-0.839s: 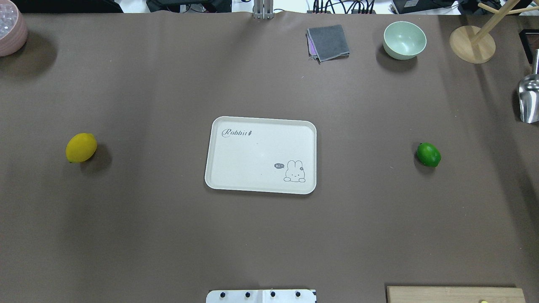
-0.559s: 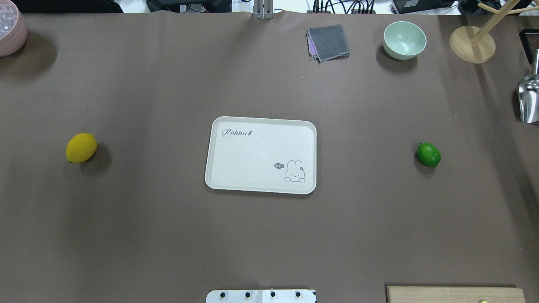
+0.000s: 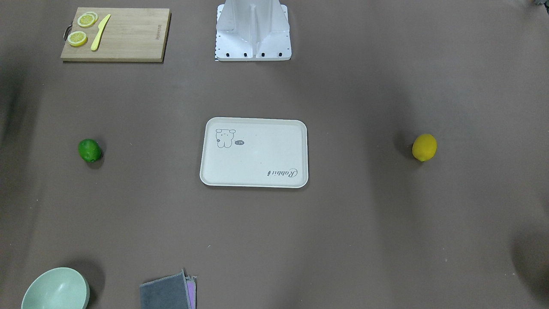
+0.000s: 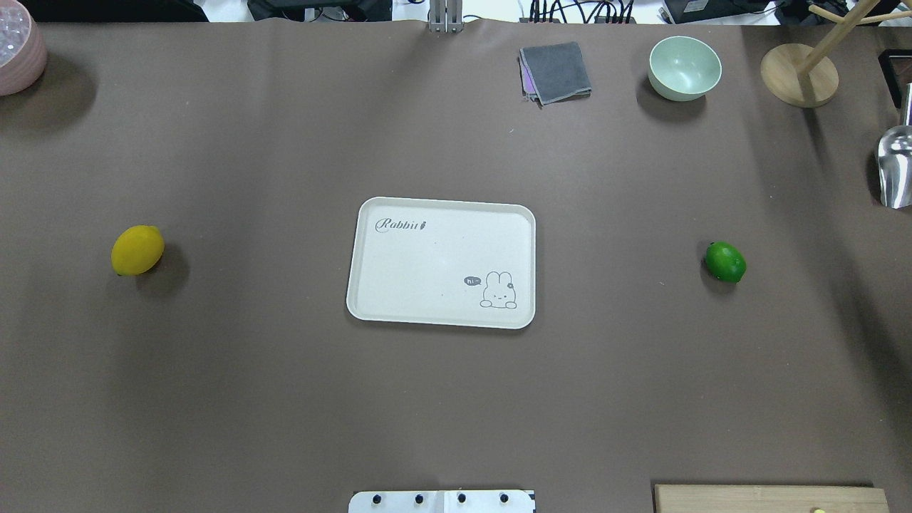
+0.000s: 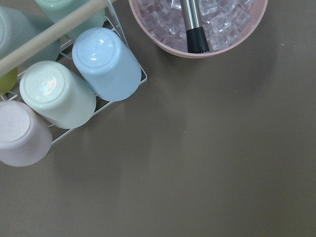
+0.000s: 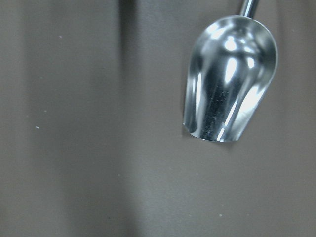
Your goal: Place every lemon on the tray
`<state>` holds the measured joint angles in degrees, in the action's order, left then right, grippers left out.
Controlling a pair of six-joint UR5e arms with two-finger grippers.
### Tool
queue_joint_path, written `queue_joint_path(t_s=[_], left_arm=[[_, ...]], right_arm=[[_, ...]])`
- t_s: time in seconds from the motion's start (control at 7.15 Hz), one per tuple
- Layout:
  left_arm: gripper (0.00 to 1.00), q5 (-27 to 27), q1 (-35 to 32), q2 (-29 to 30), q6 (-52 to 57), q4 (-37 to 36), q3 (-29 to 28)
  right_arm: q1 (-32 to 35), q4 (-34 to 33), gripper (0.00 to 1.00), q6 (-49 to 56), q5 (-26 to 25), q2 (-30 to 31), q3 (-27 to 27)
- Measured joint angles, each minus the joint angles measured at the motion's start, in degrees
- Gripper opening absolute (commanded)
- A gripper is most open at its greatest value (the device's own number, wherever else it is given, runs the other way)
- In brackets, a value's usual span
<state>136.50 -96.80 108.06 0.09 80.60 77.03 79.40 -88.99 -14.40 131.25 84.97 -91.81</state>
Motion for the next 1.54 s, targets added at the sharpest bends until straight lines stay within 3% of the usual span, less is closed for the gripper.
queue_joint_path(t_s=[0.42,0.7,1.26,1.54], left_arm=[[0.91,-0.2,1.3,5.5,-1.5,-6.2,0.9],[0.91,-0.3,5.9,6.8,-6.9,-7.2,3.2],[0.92,-0.6,16.2,7.9,-21.4,-6.6,9.1],[0.92,-1.8,21.5,5.7,-28.2,-1.3,11.9]], right_arm=[[-9.7,-1.1,1.0,-11.8,-2.1,-4.8,-2.8],[-16.0,-1.0,1.0,-20.0,-3.5,-7.3,-4.8],[-24.3,3.4,0.99,-27.5,-7.2,-9.0,-4.8],[-25.5,4.9,0.99,-27.6,-7.1,-8.1,-4.8]])
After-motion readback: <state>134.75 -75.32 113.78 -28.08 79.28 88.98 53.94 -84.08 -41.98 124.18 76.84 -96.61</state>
